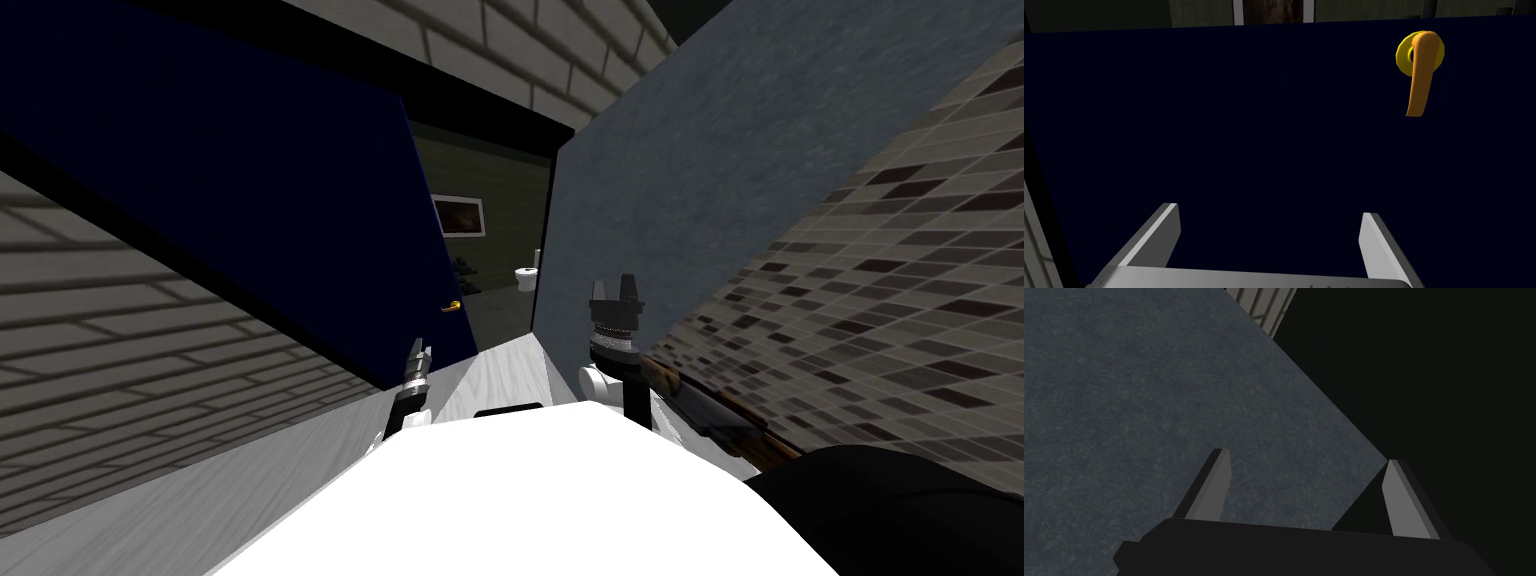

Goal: Pull the door open

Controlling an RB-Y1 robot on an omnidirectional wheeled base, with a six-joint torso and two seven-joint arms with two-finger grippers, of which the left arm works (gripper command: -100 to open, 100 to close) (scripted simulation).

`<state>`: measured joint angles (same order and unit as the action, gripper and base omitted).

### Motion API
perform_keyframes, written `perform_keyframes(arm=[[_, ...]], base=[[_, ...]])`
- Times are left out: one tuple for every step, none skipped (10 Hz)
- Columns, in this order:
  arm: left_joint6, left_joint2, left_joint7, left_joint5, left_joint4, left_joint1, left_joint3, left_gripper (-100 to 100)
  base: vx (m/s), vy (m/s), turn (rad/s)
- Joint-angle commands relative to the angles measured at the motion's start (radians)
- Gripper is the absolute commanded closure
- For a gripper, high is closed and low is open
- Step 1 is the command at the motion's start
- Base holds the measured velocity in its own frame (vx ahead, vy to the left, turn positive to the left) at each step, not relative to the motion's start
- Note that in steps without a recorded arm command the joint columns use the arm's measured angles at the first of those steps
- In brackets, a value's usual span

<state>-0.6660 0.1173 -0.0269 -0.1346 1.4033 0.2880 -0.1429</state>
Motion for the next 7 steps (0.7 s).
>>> perform_keyframes(arm=[[-0.011,0.002,0.006,0.000,-0.044,-0.015,-0.005,-100],[-0.014,0.002,0.009,-0.001,-0.063,-0.019,-0.008,-100],[-0.018,0.003,0.012,-0.001,-0.082,-0.024,-0.010,-100],[-0.024,0.004,0.019,-0.002,-0.119,-0.033,-0.015,-100],[-0.028,0.005,0.022,-0.002,-0.137,-0.038,-0.018,-100],[-0.031,0.006,0.026,-0.002,-0.155,-0.043,-0.020,-100],[-0.034,0.006,0.029,-0.003,-0.173,-0.047,-0.022,-100]], base=[[0.110,-0.005,-0.021],[0.111,0.009,-0.020],[0.098,0.013,-0.021],[0.119,0.004,-0.038],[0.145,0.008,-0.029],[0.146,0.007,-0.020],[0.103,0.026,-0.015]])
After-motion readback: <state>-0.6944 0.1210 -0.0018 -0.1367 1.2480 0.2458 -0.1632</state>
